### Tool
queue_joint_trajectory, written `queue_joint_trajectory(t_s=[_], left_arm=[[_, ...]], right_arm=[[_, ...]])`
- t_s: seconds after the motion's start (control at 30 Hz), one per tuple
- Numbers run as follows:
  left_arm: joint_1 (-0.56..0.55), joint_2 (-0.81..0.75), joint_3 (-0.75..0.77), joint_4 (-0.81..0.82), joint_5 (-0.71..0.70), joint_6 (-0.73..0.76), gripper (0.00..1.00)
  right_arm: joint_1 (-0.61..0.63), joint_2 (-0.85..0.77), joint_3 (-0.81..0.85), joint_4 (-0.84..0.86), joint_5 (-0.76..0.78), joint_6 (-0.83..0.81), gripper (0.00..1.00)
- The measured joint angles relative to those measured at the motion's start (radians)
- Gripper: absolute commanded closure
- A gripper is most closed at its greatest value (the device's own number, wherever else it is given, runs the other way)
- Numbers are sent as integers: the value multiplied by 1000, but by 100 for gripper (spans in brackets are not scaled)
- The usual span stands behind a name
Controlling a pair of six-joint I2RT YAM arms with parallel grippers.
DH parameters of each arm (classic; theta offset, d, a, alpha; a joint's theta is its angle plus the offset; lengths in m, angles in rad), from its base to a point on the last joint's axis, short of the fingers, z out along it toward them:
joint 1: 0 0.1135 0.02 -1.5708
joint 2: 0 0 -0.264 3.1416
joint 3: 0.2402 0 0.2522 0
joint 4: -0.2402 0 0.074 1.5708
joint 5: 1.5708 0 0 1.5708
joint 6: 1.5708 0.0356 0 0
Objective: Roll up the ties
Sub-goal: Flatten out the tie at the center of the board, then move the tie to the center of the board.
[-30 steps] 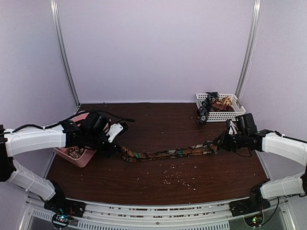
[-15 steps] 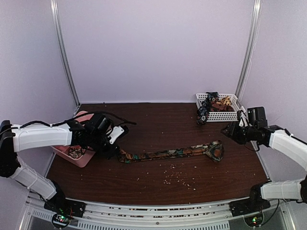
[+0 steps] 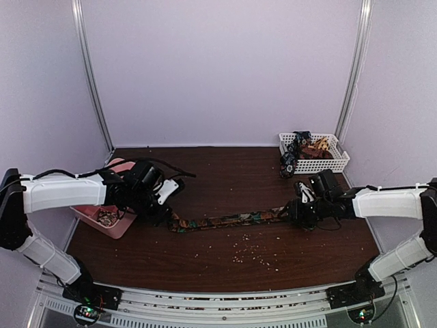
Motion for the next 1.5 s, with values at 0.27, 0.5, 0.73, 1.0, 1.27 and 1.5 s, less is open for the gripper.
queue_joint_trajectory(t_s=[0.27,0.5,0.73,1.0,1.27,1.5], left_arm=[[13,3,0,-5,0,2,96],[19,28,6,-5,0,8,94],[19,50,35,-5,0,7,88],[20,54,49,-5,0,7,83],[20,55,49,-5,-19,-5,64],[20,39,49,-3,-31,-19,44]], right_arm=[[-269,24,-10,35,38,0,48],[-613,-135,-28,27,82,2,46],[-634,-134,-21,16,0,-16,51],[-468,-18,12,30,-75,-26,55],[-307,177,75,104,-69,56,57],[-316,265,84,113,-30,107,55]])
